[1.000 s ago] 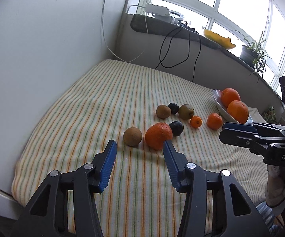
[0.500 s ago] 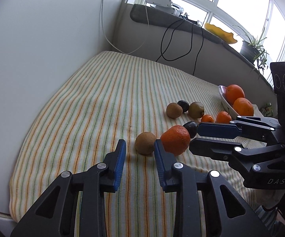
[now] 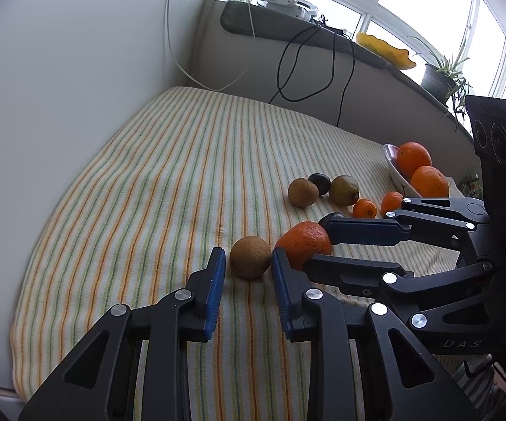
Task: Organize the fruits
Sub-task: 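Close the right gripper on the bumpy orange while the left gripper closes on the kiwi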
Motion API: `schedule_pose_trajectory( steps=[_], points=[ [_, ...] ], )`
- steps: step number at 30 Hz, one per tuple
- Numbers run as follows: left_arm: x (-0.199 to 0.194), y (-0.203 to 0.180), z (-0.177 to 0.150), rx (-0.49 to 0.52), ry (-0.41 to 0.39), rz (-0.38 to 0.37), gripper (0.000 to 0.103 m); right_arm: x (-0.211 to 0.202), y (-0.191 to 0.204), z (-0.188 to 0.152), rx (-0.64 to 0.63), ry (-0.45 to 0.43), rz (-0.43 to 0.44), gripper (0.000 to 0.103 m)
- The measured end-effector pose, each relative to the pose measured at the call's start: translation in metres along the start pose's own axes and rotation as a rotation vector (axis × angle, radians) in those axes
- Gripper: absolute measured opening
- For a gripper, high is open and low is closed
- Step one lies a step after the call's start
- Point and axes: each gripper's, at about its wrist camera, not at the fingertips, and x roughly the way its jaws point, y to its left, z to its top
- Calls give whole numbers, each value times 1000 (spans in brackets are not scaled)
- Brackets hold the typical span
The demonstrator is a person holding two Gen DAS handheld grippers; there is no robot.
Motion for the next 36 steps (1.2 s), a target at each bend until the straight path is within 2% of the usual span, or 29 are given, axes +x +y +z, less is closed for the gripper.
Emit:
schedule_pose_trajectory(
  steps=[7, 19, 25, 29, 31, 36],
  points=[
    [1, 3, -1, -21, 1, -21, 22, 1, 2, 0, -9, -2, -10, 36],
    [-6, 5, -2, -39, -16, -4, 22, -8, -3, -3, 36, -27, 1, 33],
    [-10, 11, -3, -54, -26, 10, 22, -4, 1, -2, 4, -8, -17, 33],
    [-10, 12, -3, -58, -26, 11, 22, -1, 8, 2, -39, 4, -46, 34],
    [-11, 12, -3, -60, -32, 11, 22, 2, 9, 4, -43, 11, -48, 42],
    [-13, 13, -3, -63, -36, 14, 22, 10, 13, 3, -64, 30, -33, 41]
  ],
)
